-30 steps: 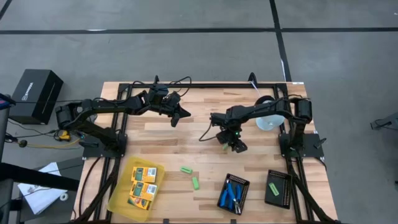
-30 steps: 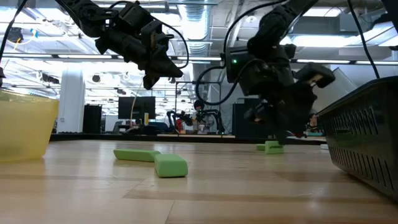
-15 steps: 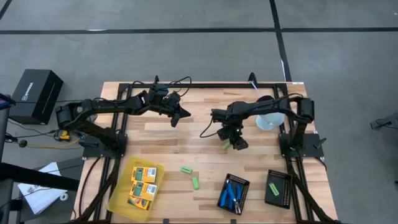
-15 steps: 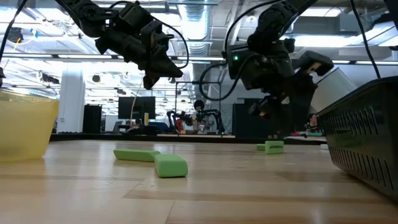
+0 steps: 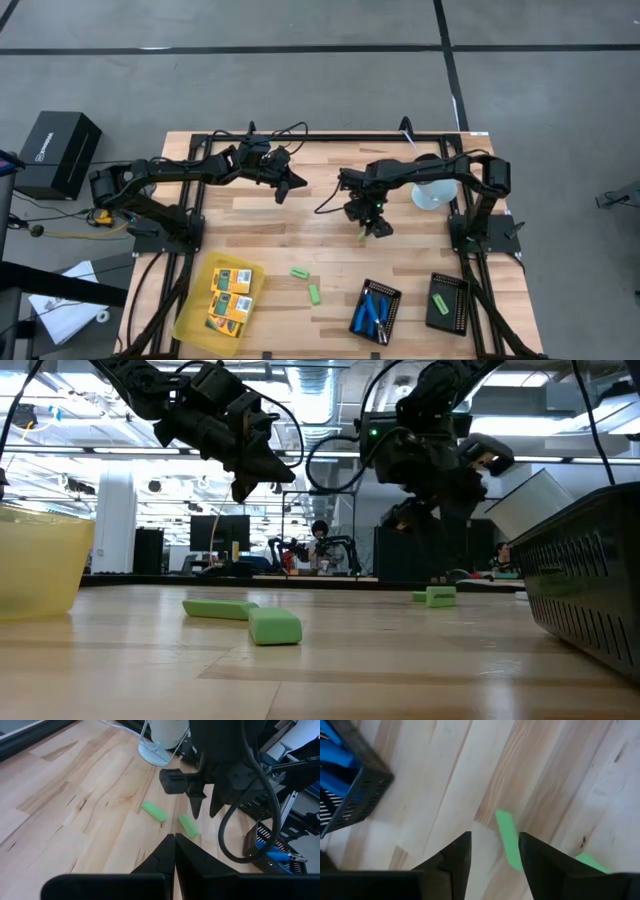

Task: Pick & Place School Supplies
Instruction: Put the green eraser into the right black bin

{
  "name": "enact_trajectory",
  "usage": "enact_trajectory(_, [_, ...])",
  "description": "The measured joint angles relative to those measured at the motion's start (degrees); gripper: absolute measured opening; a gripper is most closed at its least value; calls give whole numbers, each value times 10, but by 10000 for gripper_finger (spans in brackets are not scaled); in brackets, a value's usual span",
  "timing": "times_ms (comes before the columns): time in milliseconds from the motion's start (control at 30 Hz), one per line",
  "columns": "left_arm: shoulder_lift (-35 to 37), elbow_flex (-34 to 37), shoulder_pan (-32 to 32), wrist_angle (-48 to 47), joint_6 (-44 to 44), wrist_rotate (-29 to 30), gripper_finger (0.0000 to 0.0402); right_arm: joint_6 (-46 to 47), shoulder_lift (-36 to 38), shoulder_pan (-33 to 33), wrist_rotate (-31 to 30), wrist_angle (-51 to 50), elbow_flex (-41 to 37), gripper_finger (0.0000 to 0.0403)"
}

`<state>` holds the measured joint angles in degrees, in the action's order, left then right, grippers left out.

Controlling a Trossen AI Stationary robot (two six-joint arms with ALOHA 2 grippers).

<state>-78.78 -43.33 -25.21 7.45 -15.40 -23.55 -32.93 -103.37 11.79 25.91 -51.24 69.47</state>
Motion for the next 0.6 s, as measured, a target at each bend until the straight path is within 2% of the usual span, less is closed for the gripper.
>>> enact_trajectory(333, [0,0,0,0,1,0,3,6,-1,0,-1,23,-1,154])
enact_trajectory(600, [0,0,0,1,1,-2,3,0,-55,-2,-2,20,-2,150])
